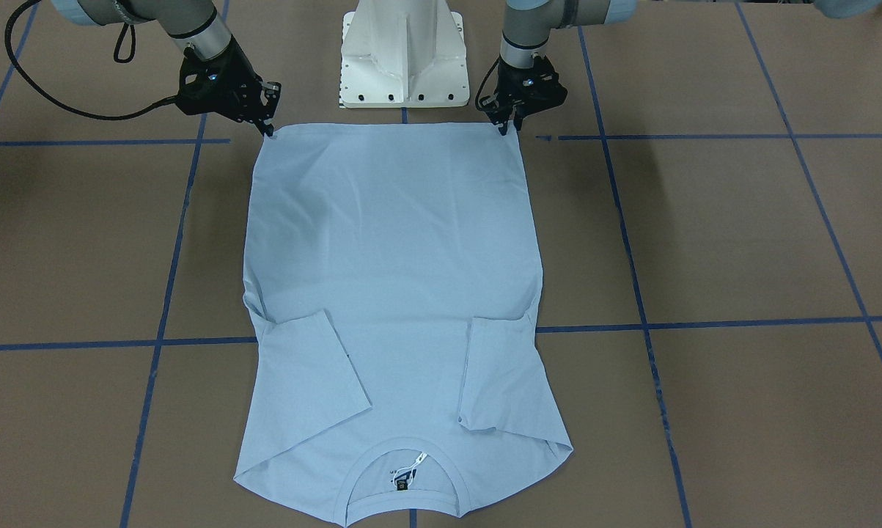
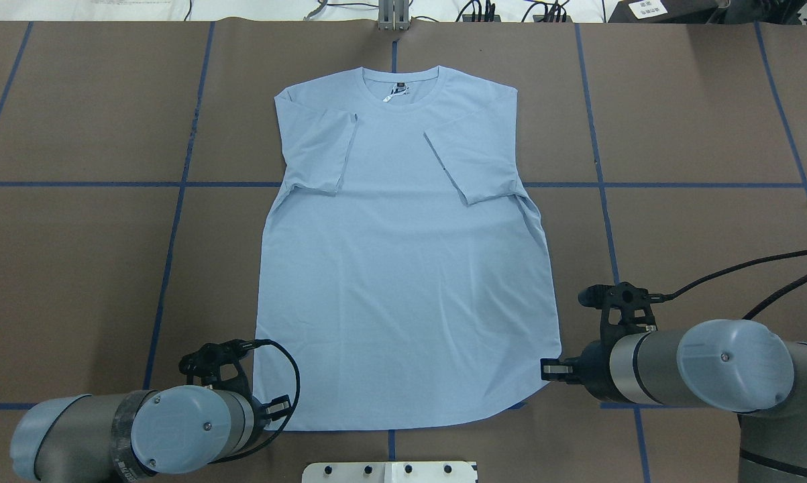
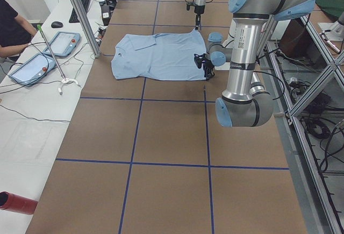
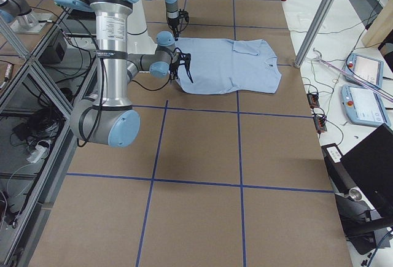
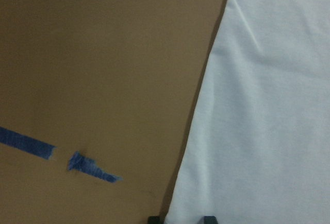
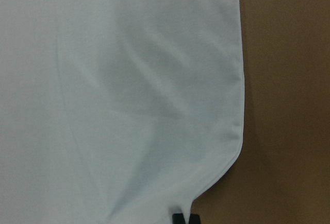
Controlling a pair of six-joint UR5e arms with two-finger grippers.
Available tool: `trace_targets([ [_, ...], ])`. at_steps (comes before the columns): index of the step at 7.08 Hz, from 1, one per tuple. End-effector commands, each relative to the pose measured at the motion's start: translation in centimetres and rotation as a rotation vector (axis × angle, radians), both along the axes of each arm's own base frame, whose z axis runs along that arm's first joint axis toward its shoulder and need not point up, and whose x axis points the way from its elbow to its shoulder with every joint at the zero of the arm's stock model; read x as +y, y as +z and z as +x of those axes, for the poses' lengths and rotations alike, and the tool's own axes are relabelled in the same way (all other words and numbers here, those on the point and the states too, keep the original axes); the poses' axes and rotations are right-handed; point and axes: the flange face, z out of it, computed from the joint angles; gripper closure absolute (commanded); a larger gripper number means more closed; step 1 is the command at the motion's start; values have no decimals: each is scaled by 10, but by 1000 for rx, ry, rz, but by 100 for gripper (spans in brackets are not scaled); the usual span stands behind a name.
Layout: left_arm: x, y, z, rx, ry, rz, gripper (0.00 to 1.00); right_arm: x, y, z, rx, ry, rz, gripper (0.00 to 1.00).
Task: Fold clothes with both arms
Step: 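Grasp both hem corners nearest the robot with the left and right grippers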
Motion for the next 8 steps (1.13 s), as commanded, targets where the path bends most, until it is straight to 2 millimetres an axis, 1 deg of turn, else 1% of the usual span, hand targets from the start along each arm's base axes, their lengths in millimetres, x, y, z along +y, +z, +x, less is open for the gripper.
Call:
trace_targets([
  [1, 0, -3, 0, 6, -1, 0, 86, 0, 1, 0, 2, 1, -1, 100],
  [2, 0, -3, 0, 6, -5, -2, 95, 0, 1, 0, 2, 1, -1, 100],
  [3, 2, -5, 0, 9, -2, -2, 100, 0, 1, 0, 1, -2, -1, 100],
  [4, 3, -7, -4, 13, 10, 9, 100, 1, -1, 1, -4, -9, -8, 100],
  [5, 4, -16, -11, 31, 14, 13, 100, 0, 2, 6, -2, -24, -23, 100],
  [6, 6, -24, -24, 39, 15, 14, 100, 1, 3, 10, -7, -58, -56, 100],
  [8, 38, -63, -63, 31, 87, 26, 100, 11, -11, 25, -41, -104, -75, 100],
])
